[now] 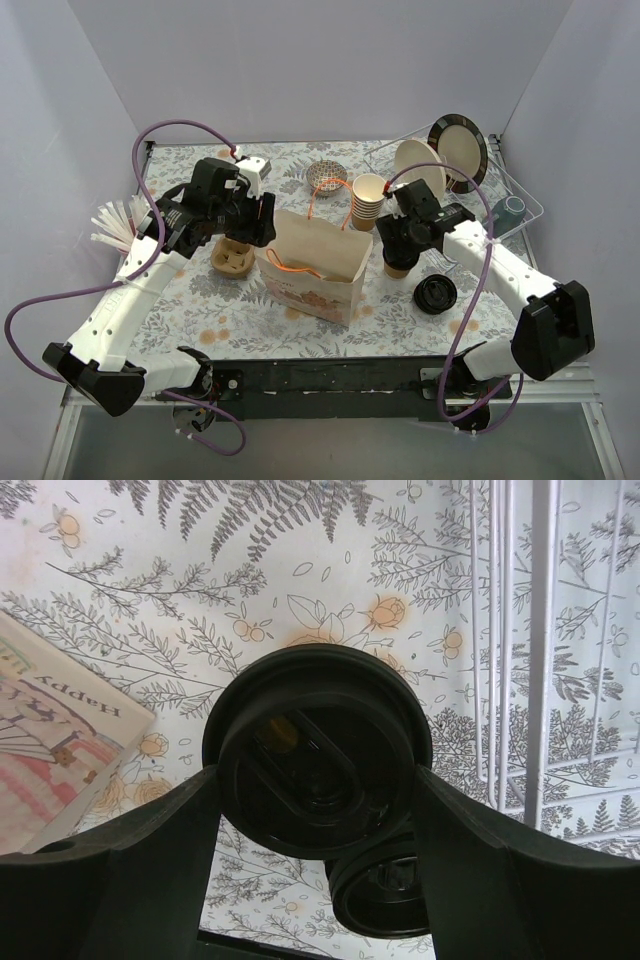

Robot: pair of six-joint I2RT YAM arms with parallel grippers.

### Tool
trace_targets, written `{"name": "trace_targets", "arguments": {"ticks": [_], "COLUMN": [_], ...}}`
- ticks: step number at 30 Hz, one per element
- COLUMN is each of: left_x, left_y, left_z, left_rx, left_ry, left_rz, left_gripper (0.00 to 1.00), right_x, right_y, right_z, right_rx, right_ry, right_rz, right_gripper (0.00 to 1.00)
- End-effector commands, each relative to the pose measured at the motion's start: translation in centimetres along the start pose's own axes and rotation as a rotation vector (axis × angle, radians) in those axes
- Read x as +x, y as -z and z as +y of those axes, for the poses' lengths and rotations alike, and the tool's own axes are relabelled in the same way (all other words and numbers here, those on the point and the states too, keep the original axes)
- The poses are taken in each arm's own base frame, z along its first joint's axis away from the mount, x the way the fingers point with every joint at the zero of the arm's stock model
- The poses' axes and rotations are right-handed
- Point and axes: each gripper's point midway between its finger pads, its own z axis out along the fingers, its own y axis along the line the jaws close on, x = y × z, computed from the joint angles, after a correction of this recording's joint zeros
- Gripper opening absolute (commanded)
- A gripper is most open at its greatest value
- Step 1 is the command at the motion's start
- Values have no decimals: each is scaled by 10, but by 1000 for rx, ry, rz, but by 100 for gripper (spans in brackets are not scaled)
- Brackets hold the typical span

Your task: Pack the takeout coffee

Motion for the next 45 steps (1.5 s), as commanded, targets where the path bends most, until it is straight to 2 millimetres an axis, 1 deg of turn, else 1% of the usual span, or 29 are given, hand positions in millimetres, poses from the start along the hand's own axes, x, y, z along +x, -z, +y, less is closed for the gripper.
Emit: {"name": "trace_targets", "arguments": {"ticks": [1, 2, 3, 5, 6, 7, 9, 10, 11, 12, 13, 15, 16, 17, 18, 19, 20, 21, 22, 23, 24, 25, 28, 31, 35, 38, 40, 41, 45], "left_x": [0, 0, -2, -10, -15, -25, -35, -50, -55, -58, -70, -81, -79, -80, -78, -73, -70, -64, -61, -57, -56, -55, -47, -42, -42, -40, -36, -34, -30], "left_y": [4, 2, 1, -2, -1, -2, -4, -1, -1, -3, -1, 5, 4, 7, 6, 3, 3, 3, 3, 2, 9, 11, 12, 9, 12, 11, 8, 5, 0], "left_z": [5, 5, 4, 2, 1, 0, 0, -1, -2, -3, -8, -13, -14, -15, -12, -12, -11, -11, -9, -8, -9, -9, -11, -10, -12, -11, -9, -8, -5], "left_rx": [-20, -17, -13, 3, 4, 5, 1, 7, 9, 17, 37, 67, 75, 77, 65, 64, 63, 57, 53, 48, 50, 50, 66, 54, 58, 50, 38, 34, 15], "left_ry": [-20, -24, -29, -35, -39, -42, -37, -35, -28, -21, -6, 2, 27, 39, 59, 72, 90, 101, 111, 133, 139, 149, 169, 205, 221, 225, 231, 233, 249], "left_rz": [-21, -22, -28, -56, -77, -117, -164, -228, -259, -280, -336, -404, -406, -424, -426, -411, -400, -377, -369, -361, -376, -381, -373, -339, -322, -309, -282, -266, -246], "left_gripper": [48, 44, 34, 18, 2, 0, 0, 0, 0, 0, 0, 0, 0, 0, 0, 0, 0, 0, 0, 0, 0, 0, 0, 0, 0, 0, 0, 0, 0], "right_x": [-38, -38, -45, -45, -54, -57, -58, -69, -69, -74, -85, -94, -103, -107, -111, -114, -116, -118, -122, -122, -123, -124, -123, -122, -123, -118, -116, -118, -127], "right_y": [47, 54, 68, 82, 98, 106, 123, 140, 148, 159, 178, 200, 220, 229, 241, 253, 266, 274, 284, 292, 299, 308, 324, 333, 346, 348, 354, 351, 354], "right_z": [1, 1, 0, -1, -1, -2, -3, -4, -4, -4, -4, 0, 5, 8, 11, 21, 25, 29, 38, 42, 48, 59, 79, 92, 108, 129, 143, 149, 160], "right_rx": [-26, -29, -36, -37, -43, -44, -44, -47, -50, -53, -61, -94, -130, -152, -175, -235, -262, -286, -340, -369, -402, -468, -581, -638, -698, -757, -765, -759, -731], "right_ry": [8, 11, 13, 15, 15, 18, 22, 23, 26, 26, 27, 35, 41, 53, 59, 80, 94, 101, 124, 137, 153, 182, 225, 228, 240, 273, 290, 299, 327], "right_rz": [-149, -152, -190, -196, -240, -257, -274, -316, -321, -347, -400, -456, -512, -539, -580, -613, -654, -681, -721, -747, -769, -794, -838, -846, -872, -854, -871, -868, -884], "right_gripper": [54, 51, 50, 48, 48, 47, 46, 45, 45, 45, 44, 43, 42, 41, 40, 40, 39, 39, 38, 38, 38, 38, 36, 35, 34, 34, 34, 34, 34]}}
